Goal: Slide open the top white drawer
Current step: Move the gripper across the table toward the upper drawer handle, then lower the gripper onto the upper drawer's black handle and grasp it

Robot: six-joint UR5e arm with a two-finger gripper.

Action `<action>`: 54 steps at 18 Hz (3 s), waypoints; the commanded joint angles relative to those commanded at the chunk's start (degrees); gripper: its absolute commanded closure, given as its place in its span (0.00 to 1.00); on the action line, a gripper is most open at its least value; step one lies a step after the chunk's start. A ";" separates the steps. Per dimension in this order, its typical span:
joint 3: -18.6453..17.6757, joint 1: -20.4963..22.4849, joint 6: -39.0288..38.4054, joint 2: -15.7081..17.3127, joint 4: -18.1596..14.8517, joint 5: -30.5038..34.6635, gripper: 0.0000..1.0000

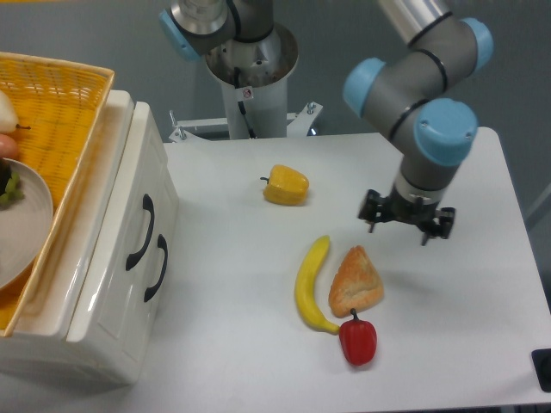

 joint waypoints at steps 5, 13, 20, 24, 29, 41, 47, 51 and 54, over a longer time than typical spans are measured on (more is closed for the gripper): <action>-2.72 -6.85 -10.90 3.78 -0.53 -3.87 0.00; -2.46 -15.30 -19.09 4.31 -0.36 -9.06 0.01; -2.46 -17.41 -19.18 4.23 -0.62 -13.37 0.07; -2.55 -18.12 -19.35 4.31 -0.62 -14.16 0.07; -2.29 -18.20 -20.58 4.40 -0.53 -14.42 0.10; -2.64 -20.93 -22.61 5.11 -0.45 -16.18 0.11; -2.90 -20.93 -22.61 5.02 -0.36 -16.18 0.12; -2.90 -20.93 -22.61 5.02 -0.36 -16.27 0.13; -2.90 -21.02 -22.61 4.84 -0.27 -16.27 0.14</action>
